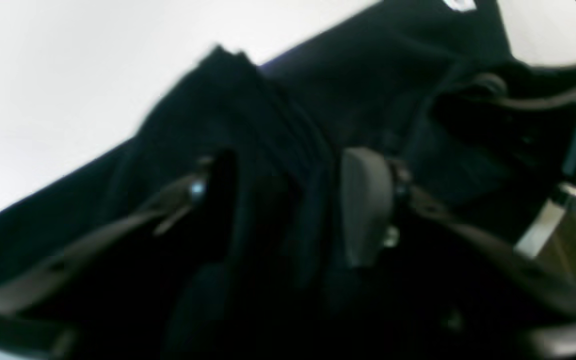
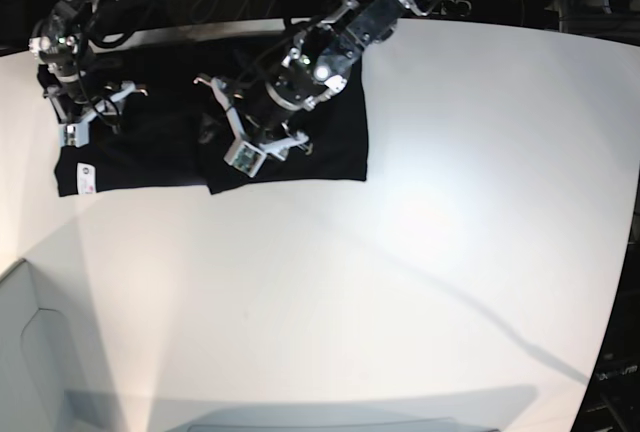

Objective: Fold the T-shirt properly
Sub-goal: 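Fold the strip end with the left gripper toward the right gripper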

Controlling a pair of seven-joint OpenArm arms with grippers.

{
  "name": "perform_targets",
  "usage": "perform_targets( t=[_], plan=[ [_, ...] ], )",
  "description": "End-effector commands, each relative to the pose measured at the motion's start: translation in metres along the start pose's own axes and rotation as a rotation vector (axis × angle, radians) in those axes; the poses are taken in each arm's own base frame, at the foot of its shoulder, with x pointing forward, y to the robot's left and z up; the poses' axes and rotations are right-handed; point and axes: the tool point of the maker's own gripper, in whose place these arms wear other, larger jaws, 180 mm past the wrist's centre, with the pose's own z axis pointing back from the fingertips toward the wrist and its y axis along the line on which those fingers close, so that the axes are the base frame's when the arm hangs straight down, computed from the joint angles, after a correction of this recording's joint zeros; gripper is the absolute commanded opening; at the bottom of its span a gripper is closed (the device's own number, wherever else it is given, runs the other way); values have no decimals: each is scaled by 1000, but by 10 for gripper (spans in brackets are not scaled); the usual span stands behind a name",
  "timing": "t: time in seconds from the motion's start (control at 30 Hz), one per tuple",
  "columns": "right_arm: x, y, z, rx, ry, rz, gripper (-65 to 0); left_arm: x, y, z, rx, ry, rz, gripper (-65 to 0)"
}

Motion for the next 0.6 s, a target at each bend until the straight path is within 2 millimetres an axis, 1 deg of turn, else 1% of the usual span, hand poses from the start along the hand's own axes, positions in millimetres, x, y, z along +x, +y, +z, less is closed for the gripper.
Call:
perform_targets(
  t=[0.0,0.07,0.13,0.17,0.23,0.27,0.33,0.4,0.47,0.57],
  plan=[
    [11,-3,2,-4,-37,8,-352,26,-8,5,-21,-83,6,-304],
    [11,-3,2,-4,-37,8,-352,38,-8,14,-21,-121,5,-313],
    [13,-3,2,-5,-42,9,-352,48,6,28,-1,-157,-12,-316],
    [13,-3,2,-5,-42,9,-352,47,10,34,8,-162,-14,-316],
    [13,-3,2,-5,-43,9,-352,41,30,47,54,-160,-8,-316],
    [15,-3,2,-4,-48,9,-352,37,39,52,74,-152,-1,-316],
    [19,-2,0,-3,-55,8,-352,24,49,57,99,-125,11,-316],
    [24,-2,0,-3,-69,10,-352,17,49,58,103,-110,17,-316],
    [27,-1,0,-3,-75,11,-352,6,50,56,105,-83,21,-316],
    [29,-1,0,-4,-83,10,-352,-3,31,48,57,-52,2,-316]
  ],
)
